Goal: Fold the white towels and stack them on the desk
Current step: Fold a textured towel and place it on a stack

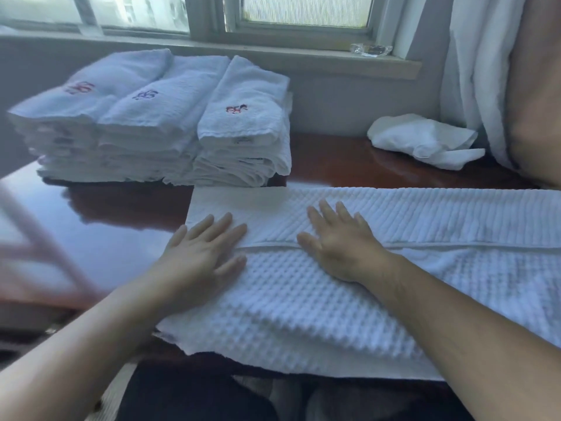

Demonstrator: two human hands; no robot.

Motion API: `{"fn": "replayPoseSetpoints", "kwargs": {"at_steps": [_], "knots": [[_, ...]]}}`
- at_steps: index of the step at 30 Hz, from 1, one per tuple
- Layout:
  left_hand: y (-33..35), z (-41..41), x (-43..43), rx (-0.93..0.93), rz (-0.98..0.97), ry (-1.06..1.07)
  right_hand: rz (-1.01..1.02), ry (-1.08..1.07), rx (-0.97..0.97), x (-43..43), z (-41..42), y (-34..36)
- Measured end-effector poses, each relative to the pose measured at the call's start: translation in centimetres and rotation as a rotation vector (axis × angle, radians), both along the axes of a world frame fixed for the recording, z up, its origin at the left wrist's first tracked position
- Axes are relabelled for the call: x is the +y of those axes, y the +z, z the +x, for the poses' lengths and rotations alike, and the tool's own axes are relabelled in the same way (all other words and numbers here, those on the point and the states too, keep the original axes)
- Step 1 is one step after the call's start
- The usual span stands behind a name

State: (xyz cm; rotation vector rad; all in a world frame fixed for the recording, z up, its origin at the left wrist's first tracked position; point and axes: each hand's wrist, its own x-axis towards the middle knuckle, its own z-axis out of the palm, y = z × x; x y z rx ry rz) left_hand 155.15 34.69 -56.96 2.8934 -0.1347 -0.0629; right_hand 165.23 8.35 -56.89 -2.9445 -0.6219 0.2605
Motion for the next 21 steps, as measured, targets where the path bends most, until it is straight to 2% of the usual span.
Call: {"fn": "replayPoseSetpoints", "kwargs": {"at_steps": [3,6,8,10,12,14,17,21], "knots": [[-0.1,-0.9,0.1,-0.034,-0.052,0.027,0.074,-0.012,-0.038,1.2,-0.4,0.1],[0.2,-0.1,0.8,-0.215,-0.067,0.067,0.250,0.121,-0.156,1.2,-0.7,0.3],[0.4,0.6,1.9,-0.302,-0.098,0.077,0.341,0.213,-0.132,0.6,-0.9,0.4],[0.5,1.0,2.6,-0.382,-0.136,0.047,0.412,0.203,-0.132,0.3,-1.1,0.6],[0.4,1.3,2.6,-0.491,-0.079,-0.029,0.479,0.185,-0.229,0.5,-1.3,0.5],[0.1,1.4,2.4,-0.607,0.003,-0.085,0.491,0.234,-0.357,0.8,-1.5,0.4],[-0.2,1.3,2.5,-0.731,0.020,-0.072,0.493,0.306,-0.516,0.8,-2.0,0.5],[-0.3,1.1,2.4,-0.704,0.031,-0.009,0.451,0.385,-0.571,0.9,-2.4,0.9]]}}
